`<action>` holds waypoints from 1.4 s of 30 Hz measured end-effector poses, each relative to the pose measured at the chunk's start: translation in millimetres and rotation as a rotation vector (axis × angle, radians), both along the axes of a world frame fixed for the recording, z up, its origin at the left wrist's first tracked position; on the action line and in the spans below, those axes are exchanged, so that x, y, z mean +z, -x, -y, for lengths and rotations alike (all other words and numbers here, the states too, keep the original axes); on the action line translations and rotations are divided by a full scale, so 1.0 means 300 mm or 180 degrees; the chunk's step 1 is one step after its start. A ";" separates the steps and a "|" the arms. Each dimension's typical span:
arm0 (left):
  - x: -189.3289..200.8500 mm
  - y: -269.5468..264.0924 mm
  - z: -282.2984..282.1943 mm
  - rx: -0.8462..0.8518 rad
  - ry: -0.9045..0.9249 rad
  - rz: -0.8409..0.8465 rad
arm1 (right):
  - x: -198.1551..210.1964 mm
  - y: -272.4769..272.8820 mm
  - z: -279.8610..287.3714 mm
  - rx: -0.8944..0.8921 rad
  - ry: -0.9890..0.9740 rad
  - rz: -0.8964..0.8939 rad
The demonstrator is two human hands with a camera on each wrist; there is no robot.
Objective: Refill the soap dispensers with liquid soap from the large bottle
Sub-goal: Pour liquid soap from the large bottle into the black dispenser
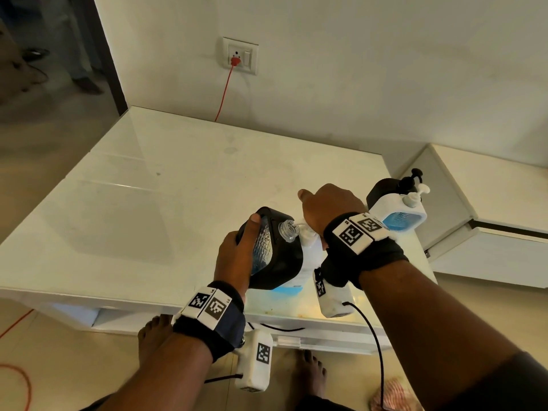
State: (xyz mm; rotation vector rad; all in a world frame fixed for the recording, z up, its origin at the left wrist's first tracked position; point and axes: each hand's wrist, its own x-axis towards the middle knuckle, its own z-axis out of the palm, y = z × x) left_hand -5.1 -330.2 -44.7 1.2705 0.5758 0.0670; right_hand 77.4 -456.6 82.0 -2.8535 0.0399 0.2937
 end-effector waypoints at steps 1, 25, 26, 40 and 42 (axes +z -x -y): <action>0.001 0.001 0.000 0.0005 -0.0006 -0.0008 | 0.000 0.001 0.001 0.0015 0.0024 0.0003; 0.022 0.006 0.000 0.0038 0.0050 -0.0089 | 0.039 0.013 -0.021 0.0160 -0.0094 -0.0149; 0.025 0.007 -0.001 0.0026 0.0034 -0.0095 | 0.031 0.010 -0.023 0.0164 -0.0027 -0.0096; 0.024 0.002 0.003 0.0068 -0.0019 -0.0092 | 0.053 0.000 -0.020 0.0113 -0.0124 -0.0329; 0.024 0.003 0.000 0.0090 0.0020 -0.0116 | 0.040 -0.001 -0.021 0.0128 -0.0090 -0.0224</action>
